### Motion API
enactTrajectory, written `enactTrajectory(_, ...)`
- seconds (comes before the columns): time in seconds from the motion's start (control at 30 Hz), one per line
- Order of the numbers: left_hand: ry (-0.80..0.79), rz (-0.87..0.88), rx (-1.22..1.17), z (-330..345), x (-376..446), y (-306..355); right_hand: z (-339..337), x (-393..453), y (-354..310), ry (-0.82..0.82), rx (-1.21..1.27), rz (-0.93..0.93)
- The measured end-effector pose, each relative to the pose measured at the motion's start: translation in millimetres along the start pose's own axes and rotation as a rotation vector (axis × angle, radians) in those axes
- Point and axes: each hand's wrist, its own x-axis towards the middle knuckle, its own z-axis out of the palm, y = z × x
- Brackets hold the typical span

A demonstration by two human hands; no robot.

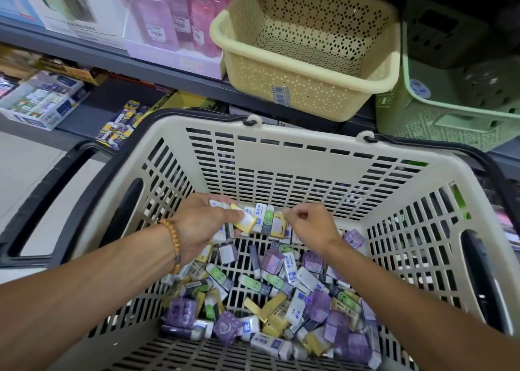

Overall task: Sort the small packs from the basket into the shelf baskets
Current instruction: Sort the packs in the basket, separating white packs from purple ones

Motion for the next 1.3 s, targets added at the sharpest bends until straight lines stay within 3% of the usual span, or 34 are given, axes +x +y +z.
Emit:
enactTrajectory(0.1, 0.017, 0.027, 0.024, 4, -1, -1, -6, -10, -30, -0.327, 0.341, 0.015)
enactTrajectory(0.2, -0.035, 0.008, -0.02, 6, -1, -1, 1, -15, -45, -0.486, 0.356, -0.005)
enactTrajectory(0.37, -0.106, -0.134, -0.219, 10, -4, -3, -31, -6, -23, -0.269, 0.42, 0.112)
enactTrajectory(0.43, -0.114, -0.219, -0.209, 11, -5, -2, -46, -2, -8, -0.186, 0.333, 0.162)
enactTrajectory(0.57, -0.19, -0.326, -0.135, 10, -3, -1, -52, 2, 10, -0.244, 0.024, 0.203)
enactTrajectory(0.7, -0.257, -0.271, -0.102, 12, -2, -5, -44, 6, 17, -0.282, -0.052, 0.223)
enactTrajectory(0.83, -0.252, -0.223, -0.092, 11, 1, -8, -30, 8, 20, -0.139, 0.026, 0.251)
enactTrajectory(0.93, -0.241, -0.221, -0.116, 12, 2, -8, -26, 3, 20, -0.051, -0.082, 0.213)
enactTrajectory(1.0, -0.234, -0.204, -0.106, 12, 2, -9, -24, 0, 16, -0.072, -0.096, 0.221)
enactTrajectory(1.13, -0.192, -0.14, -0.081, 13, 0, -10, -28, -3, 10, -0.109, 0.113, 0.263)
enactTrajectory(1.3, -0.142, -0.098, -0.003, 12, 0, -10, -27, -6, 12, -0.121, 0.015, 0.196)
